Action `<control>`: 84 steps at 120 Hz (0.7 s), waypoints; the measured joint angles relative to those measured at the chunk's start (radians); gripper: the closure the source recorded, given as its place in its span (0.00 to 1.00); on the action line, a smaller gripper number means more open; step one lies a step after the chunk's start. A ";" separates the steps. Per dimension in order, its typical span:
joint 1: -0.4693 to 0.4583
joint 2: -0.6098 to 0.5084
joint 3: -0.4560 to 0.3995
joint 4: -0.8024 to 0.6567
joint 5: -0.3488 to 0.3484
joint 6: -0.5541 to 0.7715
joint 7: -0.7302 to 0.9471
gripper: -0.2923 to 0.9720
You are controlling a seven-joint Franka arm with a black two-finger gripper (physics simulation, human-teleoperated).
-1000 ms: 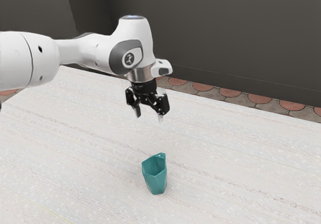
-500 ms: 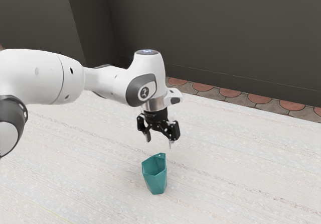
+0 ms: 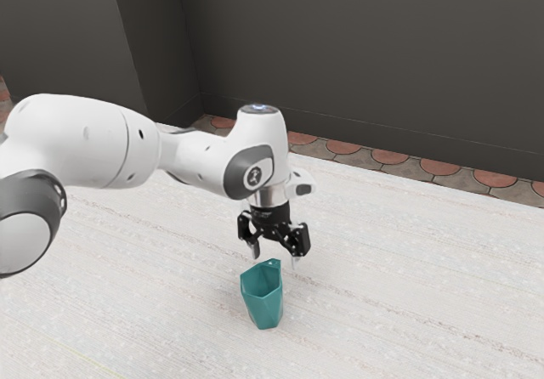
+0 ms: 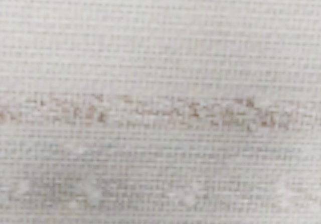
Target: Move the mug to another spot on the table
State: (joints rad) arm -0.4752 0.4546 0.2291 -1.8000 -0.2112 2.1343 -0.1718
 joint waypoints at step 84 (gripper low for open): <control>-0.005 0.021 -0.002 -0.013 -0.030 -0.003 -0.009 0.25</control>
State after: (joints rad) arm -0.4797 0.4759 0.2270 -1.8129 -0.2411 2.1310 -0.1806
